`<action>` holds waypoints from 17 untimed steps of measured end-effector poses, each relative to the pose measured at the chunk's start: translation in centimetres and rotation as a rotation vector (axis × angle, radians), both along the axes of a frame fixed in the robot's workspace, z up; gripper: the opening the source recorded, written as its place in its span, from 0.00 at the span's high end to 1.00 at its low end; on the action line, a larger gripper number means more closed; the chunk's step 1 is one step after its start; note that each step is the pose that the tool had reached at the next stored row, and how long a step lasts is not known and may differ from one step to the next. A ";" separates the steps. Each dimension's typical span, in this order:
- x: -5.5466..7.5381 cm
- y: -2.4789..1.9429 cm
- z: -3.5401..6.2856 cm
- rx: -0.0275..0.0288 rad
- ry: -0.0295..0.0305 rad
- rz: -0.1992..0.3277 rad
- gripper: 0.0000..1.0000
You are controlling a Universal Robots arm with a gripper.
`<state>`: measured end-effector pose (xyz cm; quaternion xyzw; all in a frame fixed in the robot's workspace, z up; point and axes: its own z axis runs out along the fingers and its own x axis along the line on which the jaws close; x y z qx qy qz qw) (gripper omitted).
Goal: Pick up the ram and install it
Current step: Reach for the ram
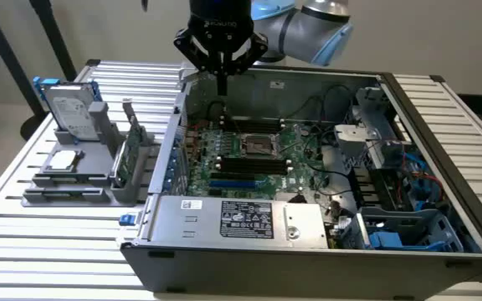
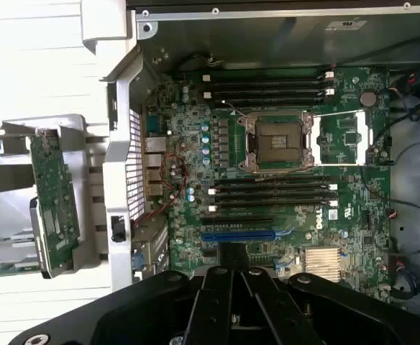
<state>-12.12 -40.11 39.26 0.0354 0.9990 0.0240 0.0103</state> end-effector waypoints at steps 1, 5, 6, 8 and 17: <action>0.0 0.00 0.00 0.0000 0.0000 0.000 0.89; 0.0 -0.01 0.00 0.0000 0.0000 0.000 0.89; 0.0 -0.01 0.00 0.0000 0.0000 0.000 0.89; 0.0 -0.01 0.00 0.0000 0.0000 0.000 0.89; -2.0 -0.02 -0.01 0.0000 -0.0001 0.000 0.89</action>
